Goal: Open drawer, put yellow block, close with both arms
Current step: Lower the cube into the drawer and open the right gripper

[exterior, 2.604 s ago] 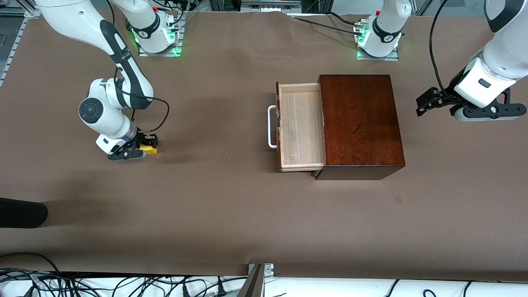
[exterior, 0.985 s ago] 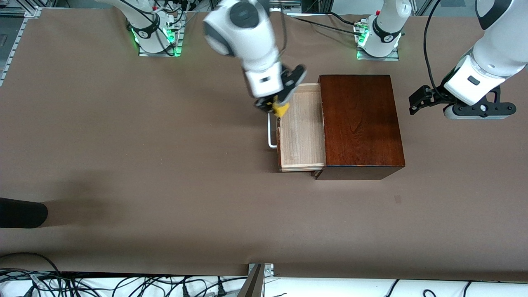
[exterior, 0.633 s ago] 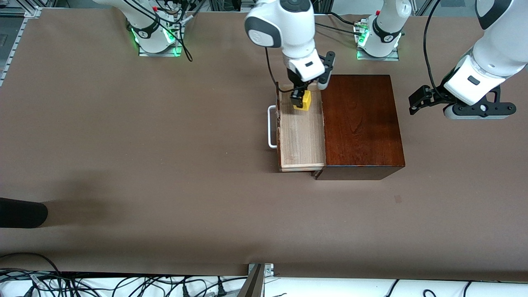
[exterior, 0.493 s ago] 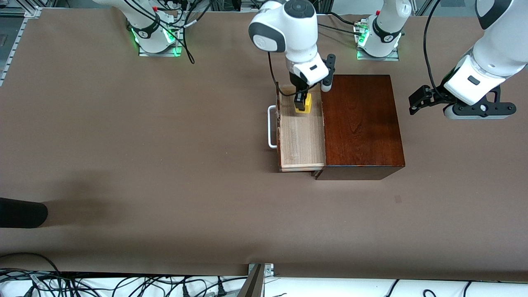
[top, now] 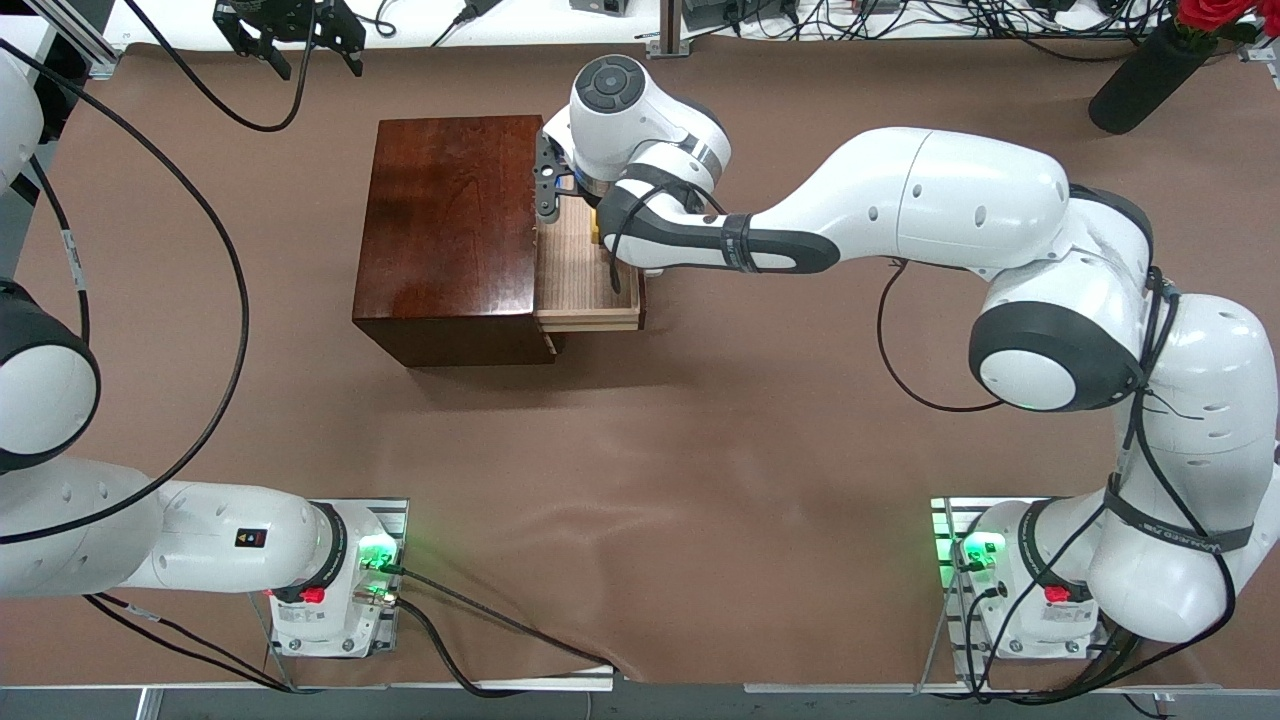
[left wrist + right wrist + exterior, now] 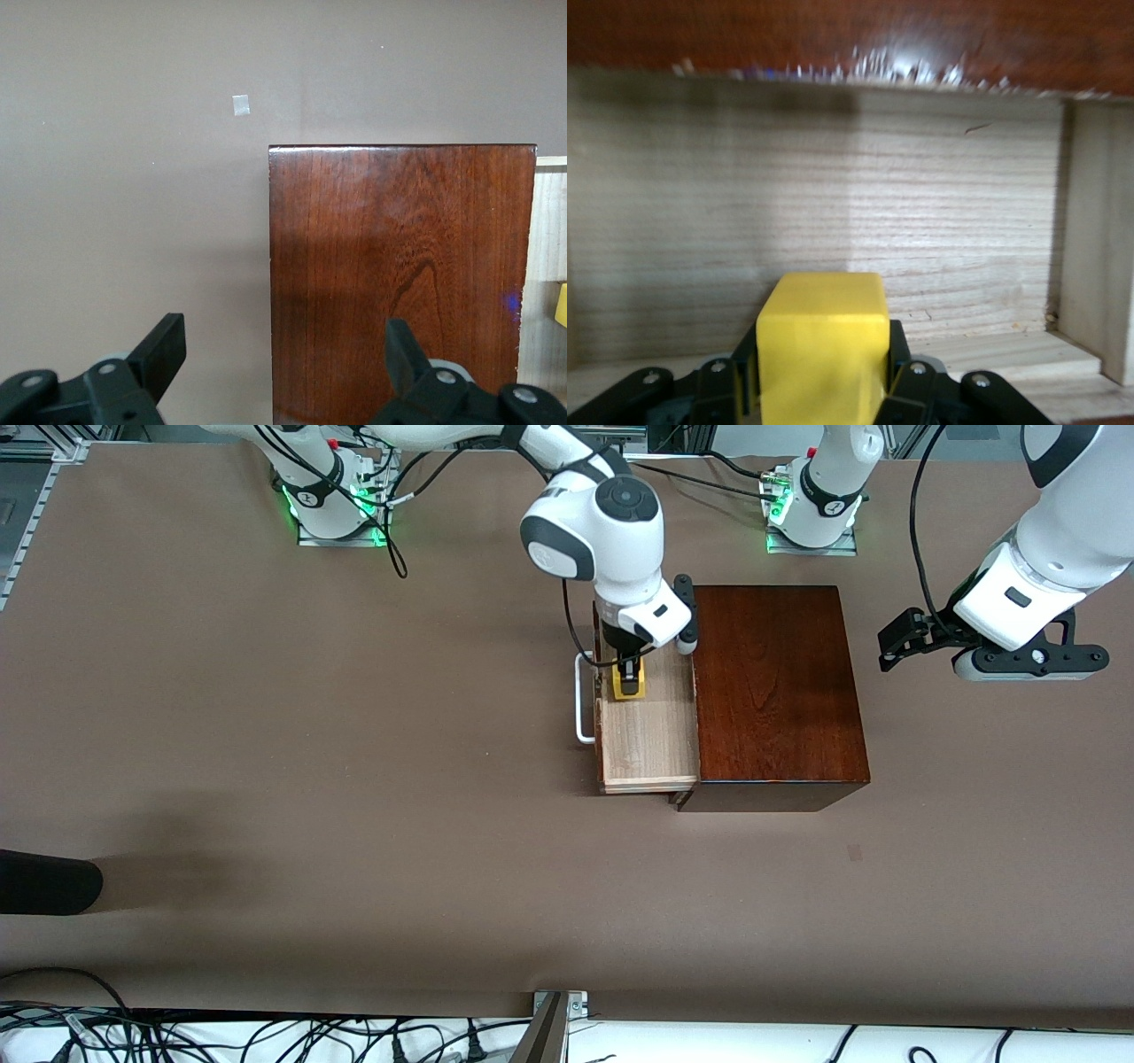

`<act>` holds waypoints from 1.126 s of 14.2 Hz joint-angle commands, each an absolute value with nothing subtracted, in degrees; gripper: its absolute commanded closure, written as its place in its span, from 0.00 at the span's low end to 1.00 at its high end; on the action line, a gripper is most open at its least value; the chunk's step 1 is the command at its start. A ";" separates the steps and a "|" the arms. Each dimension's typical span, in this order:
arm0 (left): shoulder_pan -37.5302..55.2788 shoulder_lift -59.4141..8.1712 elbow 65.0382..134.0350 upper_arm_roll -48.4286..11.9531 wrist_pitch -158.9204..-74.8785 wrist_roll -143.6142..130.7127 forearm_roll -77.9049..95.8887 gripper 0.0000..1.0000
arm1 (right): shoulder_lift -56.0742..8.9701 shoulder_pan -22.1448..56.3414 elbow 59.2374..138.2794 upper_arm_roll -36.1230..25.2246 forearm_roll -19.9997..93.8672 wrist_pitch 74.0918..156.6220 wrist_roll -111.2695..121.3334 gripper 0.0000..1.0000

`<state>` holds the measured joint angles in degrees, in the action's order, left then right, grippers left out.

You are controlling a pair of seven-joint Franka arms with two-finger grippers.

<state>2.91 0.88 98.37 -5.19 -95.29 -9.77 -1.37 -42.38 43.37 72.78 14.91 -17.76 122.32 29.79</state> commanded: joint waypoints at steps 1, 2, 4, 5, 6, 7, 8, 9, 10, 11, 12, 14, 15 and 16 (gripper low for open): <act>2.99 1.14 97.91 -5.01 -95.27 -9.40 -0.53 0.00 | -44.47 42.71 71.19 15.56 -18.02 121.20 32.52 1.00; 3.08 1.14 97.91 -5.01 -95.19 -9.40 -0.61 0.00 | -44.82 42.71 71.19 15.56 -18.19 121.20 32.61 1.00; 3.08 1.14 97.91 -5.01 -95.27 -9.40 -0.62 0.00 | -45.35 42.71 71.19 15.56 -18.37 121.20 32.87 1.00; 3.08 1.14 97.91 -5.01 -95.27 -9.40 -0.62 0.00 | -45.44 42.63 71.19 15.56 -18.28 121.20 32.87 1.00; 3.08 1.14 97.91 -5.01 -95.27 -9.40 -0.62 0.00 | -45.44 42.63 71.19 15.56 -18.11 121.20 32.78 1.00; 3.08 1.14 97.91 -5.01 -95.27 -9.40 -0.62 0.00 | -45.53 42.63 71.19 15.56 -18.11 121.29 32.78 0.88; 3.08 1.14 97.91 -5.01 -95.27 -9.40 -0.62 0.00 | -45.53 42.63 71.19 15.56 -18.11 121.29 32.78 0.01; 3.08 1.06 97.91 -5.01 -95.27 -9.40 -0.62 0.00 | -45.53 42.54 71.19 15.56 -18.11 121.20 32.78 0.00; 2.99 1.14 97.91 -5.01 -95.27 -9.40 -0.62 0.00 | -45.44 42.54 71.19 15.56 -18.02 121.11 32.78 0.00; 3.08 1.14 97.91 -5.01 -95.19 -9.40 -0.62 0.00 | -45.18 42.28 71.02 15.56 -17.58 120.59 32.78 0.00; 2.99 1.14 97.91 -5.01 -95.19 -9.23 -0.62 0.00 | -45.00 41.75 70.75 15.82 -17.14 119.45 32.87 0.00; 3.08 1.14 97.91 -5.01 -95.27 -9.40 -0.62 0.00 | -44.13 41.66 68.31 16.00 -15.57 116.04 32.70 0.00; 3.08 1.14 97.91 -5.01 -95.19 -9.40 -0.62 0.00 | -44.03 41.66 64.90 15.74 -12.25 111.93 32.52 0.00; 3.08 1.14 97.82 -5.01 -95.27 -9.40 -0.62 0.00 | -43.60 41.66 61.30 15.30 -10.65 107.62 32.52 0.00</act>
<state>2.91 0.88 98.37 -5.19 -95.29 -9.77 -1.37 -44.41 42.08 68.15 15.05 -14.38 115.64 31.66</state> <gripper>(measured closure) 0.000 0.000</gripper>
